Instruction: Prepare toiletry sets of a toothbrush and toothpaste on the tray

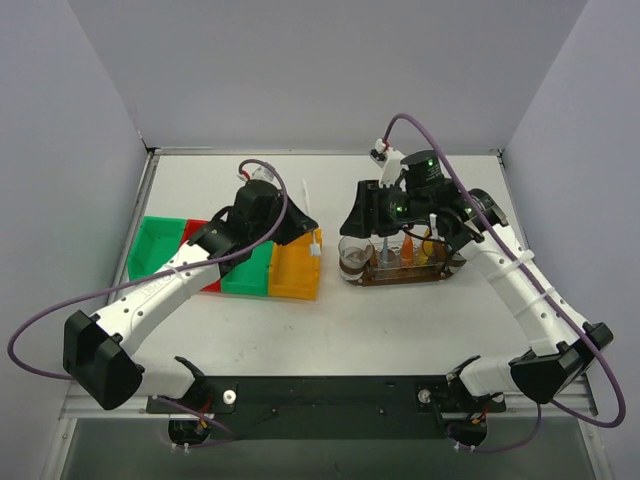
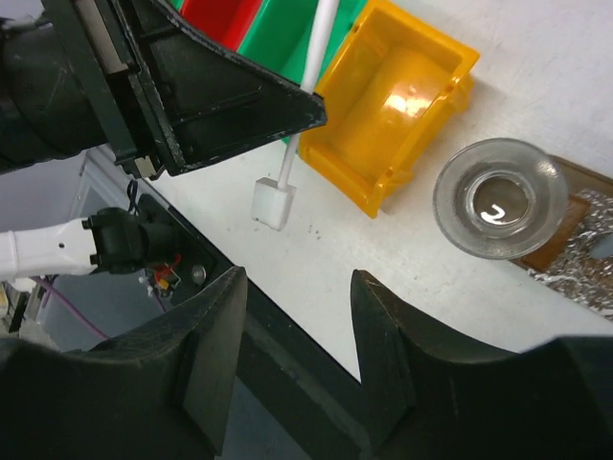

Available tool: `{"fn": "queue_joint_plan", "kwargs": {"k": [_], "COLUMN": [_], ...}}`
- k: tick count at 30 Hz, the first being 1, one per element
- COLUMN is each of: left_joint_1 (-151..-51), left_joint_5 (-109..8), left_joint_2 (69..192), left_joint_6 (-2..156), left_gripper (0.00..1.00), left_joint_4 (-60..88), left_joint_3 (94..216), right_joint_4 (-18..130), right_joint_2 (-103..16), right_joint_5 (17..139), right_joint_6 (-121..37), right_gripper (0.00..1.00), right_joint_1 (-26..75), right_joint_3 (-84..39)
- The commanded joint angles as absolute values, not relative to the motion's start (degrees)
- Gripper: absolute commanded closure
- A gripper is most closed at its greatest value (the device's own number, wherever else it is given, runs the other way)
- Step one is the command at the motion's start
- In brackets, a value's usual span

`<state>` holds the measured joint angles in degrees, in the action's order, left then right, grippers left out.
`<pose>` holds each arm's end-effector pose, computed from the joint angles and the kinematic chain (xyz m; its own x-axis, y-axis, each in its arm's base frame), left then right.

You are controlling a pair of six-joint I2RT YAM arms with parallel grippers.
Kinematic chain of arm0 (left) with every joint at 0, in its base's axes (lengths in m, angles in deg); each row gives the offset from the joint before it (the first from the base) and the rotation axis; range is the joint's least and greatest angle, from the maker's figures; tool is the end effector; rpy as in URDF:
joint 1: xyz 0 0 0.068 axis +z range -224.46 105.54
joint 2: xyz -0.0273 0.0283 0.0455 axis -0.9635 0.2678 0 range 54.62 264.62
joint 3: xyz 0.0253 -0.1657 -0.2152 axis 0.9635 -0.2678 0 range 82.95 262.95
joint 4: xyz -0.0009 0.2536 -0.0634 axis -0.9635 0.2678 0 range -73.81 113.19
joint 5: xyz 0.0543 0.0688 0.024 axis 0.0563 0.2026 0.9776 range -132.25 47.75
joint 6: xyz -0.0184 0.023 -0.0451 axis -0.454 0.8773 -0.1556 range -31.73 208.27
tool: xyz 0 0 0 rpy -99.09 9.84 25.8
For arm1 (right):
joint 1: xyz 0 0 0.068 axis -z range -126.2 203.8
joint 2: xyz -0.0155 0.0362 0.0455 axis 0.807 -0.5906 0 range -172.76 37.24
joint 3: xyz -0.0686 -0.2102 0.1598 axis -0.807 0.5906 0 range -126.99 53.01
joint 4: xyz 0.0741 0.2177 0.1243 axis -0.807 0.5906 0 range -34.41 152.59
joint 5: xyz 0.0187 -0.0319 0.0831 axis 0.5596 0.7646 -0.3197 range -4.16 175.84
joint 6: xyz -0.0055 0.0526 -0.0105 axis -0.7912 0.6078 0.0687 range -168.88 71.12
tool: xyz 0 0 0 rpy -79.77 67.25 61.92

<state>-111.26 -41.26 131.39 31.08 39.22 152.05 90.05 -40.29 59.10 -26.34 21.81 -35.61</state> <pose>0.2442 -0.1819 0.3414 -0.7148 -0.5148 -0.4734 -0.0256 0.6957 -0.7179 0.2367 0.1667 0.4353 -0.6265 0.0123 -0.7793 -0.6315 0.5780 0.5168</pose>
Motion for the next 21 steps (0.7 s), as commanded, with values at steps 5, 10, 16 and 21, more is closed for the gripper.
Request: {"fn": "queue_joint_plan", "kwargs": {"k": [5, 10, 16, 21], "left_joint_1": [-115.51, -117.78, -121.48, -123.51], "left_joint_5": [-37.16, -36.63, -34.52, -33.73], "left_joint_2": [125.82, 123.88, 123.53, 123.53], "left_joint_6": [18.05, 14.62, 14.00, 13.47], "left_gripper": [1.00, 1.00, 1.00, 1.00], "left_joint_4": [27.53, 25.68, 26.03, 25.59], "left_joint_3": [147.99, 145.79, 146.23, 146.05], "right_joint_4": [86.79, 85.03, 84.33, 84.07], "right_joint_2": [-38.26, -37.99, -38.17, -38.52], "right_joint_5": [61.14, 62.64, 65.72, 65.72], "right_joint_6": [-24.98, -24.89, -26.38, -26.47], "right_gripper": [0.61, 0.63, 0.66, 0.67], "right_joint_1": [15.75, 14.51, 13.72, 12.76], "right_joint_3": [-31.37, -29.87, -28.99, -28.91]}}
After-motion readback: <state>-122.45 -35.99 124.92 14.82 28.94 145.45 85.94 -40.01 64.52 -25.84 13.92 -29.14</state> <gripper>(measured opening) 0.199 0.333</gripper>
